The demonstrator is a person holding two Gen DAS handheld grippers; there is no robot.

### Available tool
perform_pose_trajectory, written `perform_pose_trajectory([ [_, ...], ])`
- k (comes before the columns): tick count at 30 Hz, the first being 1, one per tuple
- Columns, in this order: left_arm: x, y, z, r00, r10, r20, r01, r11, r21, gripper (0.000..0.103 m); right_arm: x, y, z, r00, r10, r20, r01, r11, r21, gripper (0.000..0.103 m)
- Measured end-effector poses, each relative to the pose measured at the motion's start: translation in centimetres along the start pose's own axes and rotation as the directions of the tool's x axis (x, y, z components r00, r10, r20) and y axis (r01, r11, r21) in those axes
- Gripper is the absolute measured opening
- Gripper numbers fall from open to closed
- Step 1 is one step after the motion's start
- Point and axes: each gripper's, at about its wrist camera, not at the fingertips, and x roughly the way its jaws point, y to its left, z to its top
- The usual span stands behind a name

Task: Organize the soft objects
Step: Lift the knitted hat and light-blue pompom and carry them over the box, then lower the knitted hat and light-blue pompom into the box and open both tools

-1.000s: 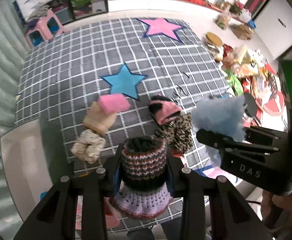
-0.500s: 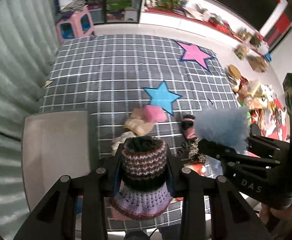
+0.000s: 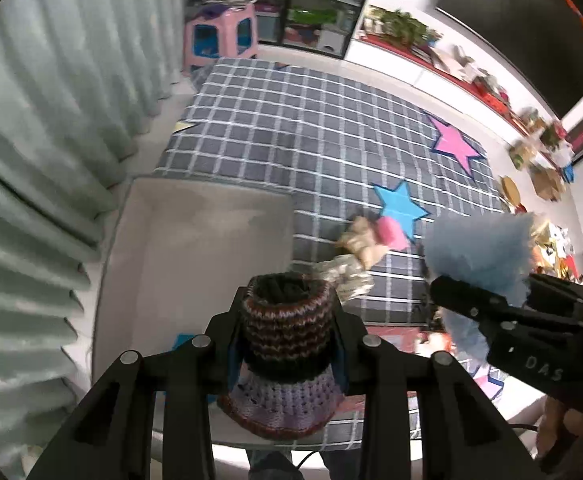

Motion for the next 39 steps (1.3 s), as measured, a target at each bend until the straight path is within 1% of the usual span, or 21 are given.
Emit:
perform_pose_trajectory([
  [10, 0.1, 6.3, -2.4, 0.997, 0.070, -0.022, -0.072, 0.993, -0.093, 0.038, 1.6, 6.3, 0.8, 0.999, 0.039, -0.025, -0.042, 0.995, -0.095, 0.038],
  [14, 0.4, 7.7, -2.9, 0.996, 0.086, -0.033, -0.089, 0.990, -0.111, 0.038, 2.6, 8.7, 1.0, 0.997, 0.060, -0.041, -0.065, 0.990, -0.124, 0.038],
  [18, 0.9, 9.0, -3.4, 0.994, 0.102, -0.041, -0.106, 0.987, -0.119, 0.038, 3.7, 10.7, 1.4, 0.994, 0.088, -0.065, -0.096, 0.987, -0.128, 0.038],
  [21, 1.3, 10.1, -3.7, 0.993, 0.108, -0.052, -0.114, 0.984, -0.133, 0.038, 4.5, 11.9, 1.3, 0.992, 0.091, -0.081, -0.102, 0.985, -0.137, 0.038],
  [25, 2.0, 11.2, -3.9, 0.991, 0.118, -0.066, -0.126, 0.981, -0.145, 0.038, 5.5, 13.1, 1.4, 0.991, 0.089, -0.102, -0.104, 0.983, -0.149, 0.038],
  [30, 3.0, 11.9, -4.0, 0.990, 0.110, -0.087, -0.123, 0.980, -0.157, 0.038, 6.9, 13.8, 1.7, 0.989, 0.076, -0.128, -0.096, 0.983, -0.158, 0.038],
  [39, 4.4, 12.0, -3.8, 0.989, 0.097, -0.113, -0.114, 0.982, -0.152, 0.038, 8.5, 14.2, 2.3, 0.986, 0.056, -0.155, -0.082, 0.982, -0.167, 0.038],
])
